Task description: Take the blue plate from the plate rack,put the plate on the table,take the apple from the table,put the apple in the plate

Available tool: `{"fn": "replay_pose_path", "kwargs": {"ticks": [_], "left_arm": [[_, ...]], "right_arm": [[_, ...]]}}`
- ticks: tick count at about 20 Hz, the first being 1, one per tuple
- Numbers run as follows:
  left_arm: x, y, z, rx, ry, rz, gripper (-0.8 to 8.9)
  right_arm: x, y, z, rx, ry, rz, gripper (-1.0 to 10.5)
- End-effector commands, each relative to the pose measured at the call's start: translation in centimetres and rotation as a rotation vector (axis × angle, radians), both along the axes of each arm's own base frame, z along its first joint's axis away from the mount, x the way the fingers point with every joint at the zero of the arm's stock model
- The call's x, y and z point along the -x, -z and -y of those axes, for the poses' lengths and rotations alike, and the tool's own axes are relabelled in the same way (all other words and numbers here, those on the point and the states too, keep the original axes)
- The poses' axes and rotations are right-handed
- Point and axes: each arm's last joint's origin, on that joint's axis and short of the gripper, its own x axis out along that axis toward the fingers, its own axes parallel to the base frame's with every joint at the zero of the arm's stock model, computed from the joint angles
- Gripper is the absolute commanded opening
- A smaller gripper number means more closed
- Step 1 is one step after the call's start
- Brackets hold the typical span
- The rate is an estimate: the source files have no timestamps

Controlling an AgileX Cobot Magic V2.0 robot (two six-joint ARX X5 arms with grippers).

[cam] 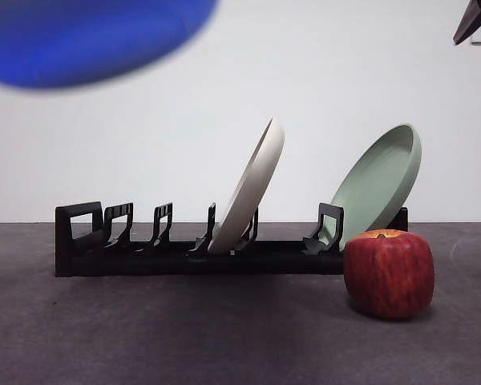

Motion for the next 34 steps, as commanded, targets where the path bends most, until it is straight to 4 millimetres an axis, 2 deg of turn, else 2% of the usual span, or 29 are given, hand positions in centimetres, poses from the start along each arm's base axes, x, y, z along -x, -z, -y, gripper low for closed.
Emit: {"fn": "replay_pose_path", "kwargs": {"ticks": [1, 7, 13, 15, 17, 18, 20, 22, 24, 26, 27, 30, 34], "left_arm": [[-0.1, 3.0, 1.2, 0.029, 0.017, -0.061, -0.09], [-0.8, 9.6, 4.6, -0.167, 0.151, -0.175, -0.09], [-2.9, 16.0, 7.6, -0.347, 0.233, -0.210, -0.09], [-3.6, 17.1, 7.8, -0.370, 0.229, -0.222, -0.08], [-4.0, 17.3, 7.7, -0.368, 0.222, -0.249, 0.14], [-4.1, 17.3, 7.6, -0.365, 0.223, -0.268, 0.92], [-4.6, 17.1, 7.1, -0.363, 0.208, -0.301, 3.40], [-4.7, 17.0, 6.8, -0.362, 0.190, -0.326, 3.69], [-4.7, 15.5, 6.4, -0.317, 0.173, -0.300, 3.69], [-4.4, 12.5, 5.6, -0.221, 0.173, -0.245, 3.69], [-4.2, 11.0, 5.0, -0.163, 0.160, -0.217, 3.69], [-3.4, 4.5, 2.0, 0.037, 0.125, -0.046, 3.69], [-1.9, -4.1, -3.4, 0.298, 0.028, 0.197, 3.69]], "right_arm": [[0.0, -0.2, 0.0, 0.005, -0.001, 0.009, 2.8], [0.0, -0.1, 0.0, 0.005, -0.001, 0.007, 2.8], [0.1, 0.0, 0.0, 0.008, -0.001, -0.017, 2.8], [0.2, 0.1, 0.0, 0.008, -0.002, -0.020, 2.8], [0.2, 0.1, 0.0, 0.008, -0.003, -0.024, 2.8], [0.2, 0.1, 0.0, 0.008, -0.003, -0.026, 2.8], [0.2, 0.1, 0.0, 0.008, -0.004, -0.030, 2.8], [0.2, 0.2, 0.0, 0.007, -0.011, -0.032, 2.8], [0.2, 0.2, 0.0, 0.007, -0.013, -0.032, 2.9], [0.2, 0.2, -0.3, 0.012, -0.029, -0.031, 3.0], [0.1, 0.2, -0.4, 0.019, -0.042, -0.030, 3.4], [-0.3, 0.7, -1.3, 0.027, -0.087, -0.055, 6.1], [-1.7, 2.2, -3.7, 0.065, -0.205, -0.133, 6.1]]}}
